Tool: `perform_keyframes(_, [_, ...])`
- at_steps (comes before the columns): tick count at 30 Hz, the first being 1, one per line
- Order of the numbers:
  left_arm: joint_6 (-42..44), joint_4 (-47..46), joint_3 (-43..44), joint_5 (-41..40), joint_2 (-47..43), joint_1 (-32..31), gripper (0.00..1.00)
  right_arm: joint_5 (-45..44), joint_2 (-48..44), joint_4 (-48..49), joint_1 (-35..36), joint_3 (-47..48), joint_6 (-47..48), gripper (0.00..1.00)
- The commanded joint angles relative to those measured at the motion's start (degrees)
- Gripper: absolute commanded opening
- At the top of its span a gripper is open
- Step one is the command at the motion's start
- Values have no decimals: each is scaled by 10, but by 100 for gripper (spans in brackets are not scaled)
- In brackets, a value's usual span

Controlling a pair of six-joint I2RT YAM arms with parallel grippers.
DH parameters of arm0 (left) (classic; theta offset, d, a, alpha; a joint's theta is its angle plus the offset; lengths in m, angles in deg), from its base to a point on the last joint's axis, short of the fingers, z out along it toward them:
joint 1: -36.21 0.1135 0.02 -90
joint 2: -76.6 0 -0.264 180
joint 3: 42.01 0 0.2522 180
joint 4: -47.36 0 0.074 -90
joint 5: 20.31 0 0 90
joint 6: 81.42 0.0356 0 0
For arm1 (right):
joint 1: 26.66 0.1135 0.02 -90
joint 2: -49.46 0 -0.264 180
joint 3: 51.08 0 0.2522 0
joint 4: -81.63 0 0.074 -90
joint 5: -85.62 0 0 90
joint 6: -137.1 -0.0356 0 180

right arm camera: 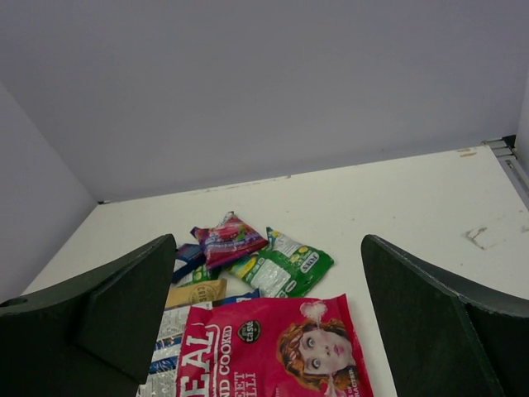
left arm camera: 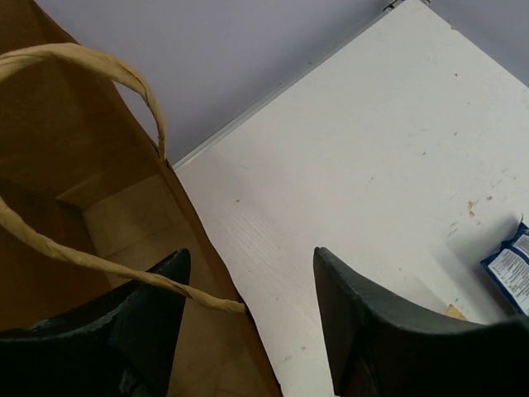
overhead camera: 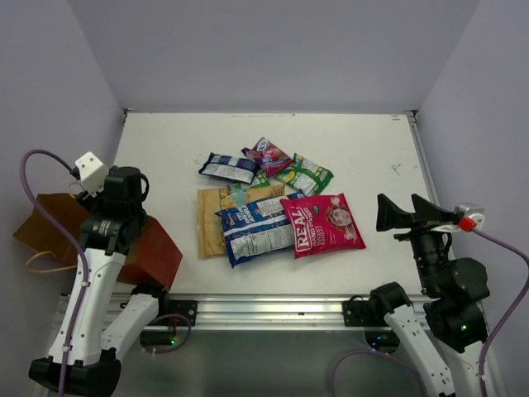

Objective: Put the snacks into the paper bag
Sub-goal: Adjust the paper bag at the center of the board.

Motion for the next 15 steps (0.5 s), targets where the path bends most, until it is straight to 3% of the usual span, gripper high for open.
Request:
perform_keyframes(1, [-11,-34,-5,-25,12,6,63,8,-5,4,1,-5,-7,99])
perform_keyframes(3, [-1,-40,-5,-20,16,7,58,10,-8,5,1,-8,-8,98])
perform_keyframes(9, [76,-92,12,20,34,9,19,10,-13,4,2,-9,-9,99])
perform_keyframes(15, [199,-196,17,148,86,9,1,8,-15,5,2,-12,-13,99])
